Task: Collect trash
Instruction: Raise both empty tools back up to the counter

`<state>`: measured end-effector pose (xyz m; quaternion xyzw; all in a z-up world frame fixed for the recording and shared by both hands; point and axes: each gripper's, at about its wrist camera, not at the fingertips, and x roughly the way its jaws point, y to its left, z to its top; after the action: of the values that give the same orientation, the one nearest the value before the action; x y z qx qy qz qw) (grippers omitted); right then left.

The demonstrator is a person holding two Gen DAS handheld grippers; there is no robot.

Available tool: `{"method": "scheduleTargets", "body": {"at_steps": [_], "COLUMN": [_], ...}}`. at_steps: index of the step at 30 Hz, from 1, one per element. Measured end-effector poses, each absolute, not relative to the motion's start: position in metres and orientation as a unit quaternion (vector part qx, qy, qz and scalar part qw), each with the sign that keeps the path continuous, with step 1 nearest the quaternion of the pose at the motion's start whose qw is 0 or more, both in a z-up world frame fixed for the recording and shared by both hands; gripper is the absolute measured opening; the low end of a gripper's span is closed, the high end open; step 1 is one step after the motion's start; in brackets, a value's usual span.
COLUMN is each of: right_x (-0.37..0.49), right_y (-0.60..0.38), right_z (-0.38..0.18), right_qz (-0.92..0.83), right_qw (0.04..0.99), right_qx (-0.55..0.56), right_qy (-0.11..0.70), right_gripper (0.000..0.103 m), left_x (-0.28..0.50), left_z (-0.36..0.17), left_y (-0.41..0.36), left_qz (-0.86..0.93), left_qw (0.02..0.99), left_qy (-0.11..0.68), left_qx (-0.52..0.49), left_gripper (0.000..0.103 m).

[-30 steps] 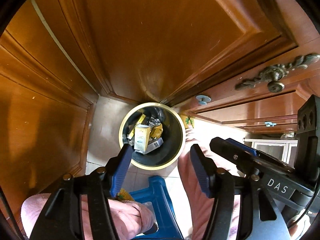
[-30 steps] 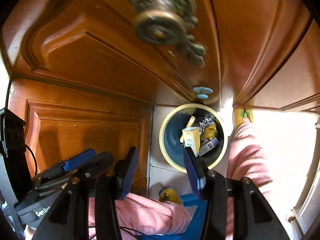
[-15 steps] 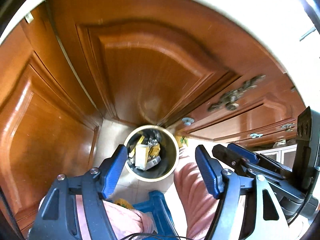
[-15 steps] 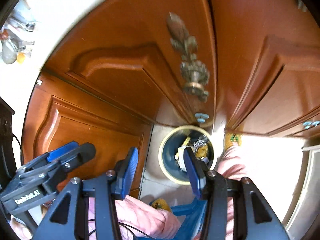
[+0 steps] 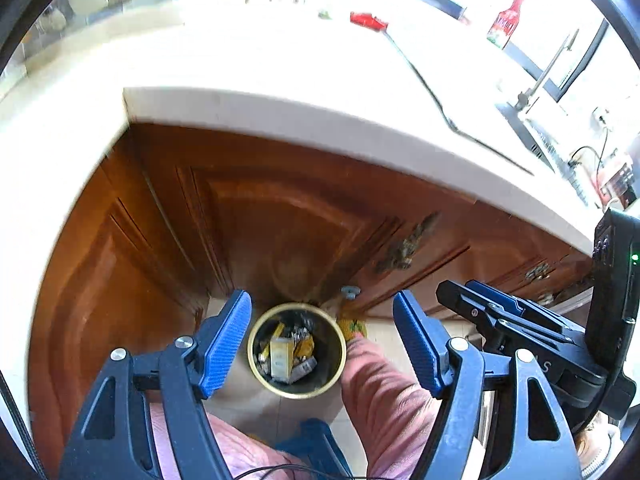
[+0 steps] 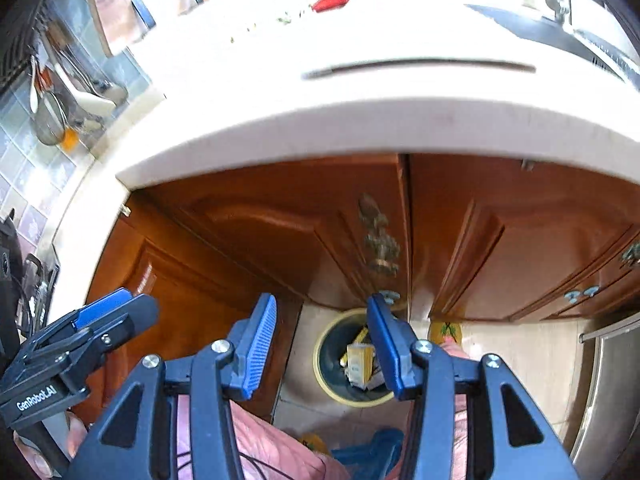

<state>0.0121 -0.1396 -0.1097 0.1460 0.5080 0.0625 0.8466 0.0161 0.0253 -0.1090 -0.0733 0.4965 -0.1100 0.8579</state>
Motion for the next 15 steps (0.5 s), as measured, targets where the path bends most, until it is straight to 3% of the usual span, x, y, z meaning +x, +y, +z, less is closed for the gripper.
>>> {"method": "scheduleTargets", "body": {"at_steps": [15], "right_x": [0.018], "right_y": [-0.148], "right_z": [-0.011], "right_qz": [0.097], "right_qw": [0.885], "right_qx": [0.153], "right_qy": [0.429], "right_gripper": [0.048], "left_x": [0.001], "left_z": [0.022], "left_y": [0.032], "left_qz": [-0.106], "left_qw": [0.919], "left_qy": [0.377], "left_qx": [-0.046], "left_gripper": [0.072]}}
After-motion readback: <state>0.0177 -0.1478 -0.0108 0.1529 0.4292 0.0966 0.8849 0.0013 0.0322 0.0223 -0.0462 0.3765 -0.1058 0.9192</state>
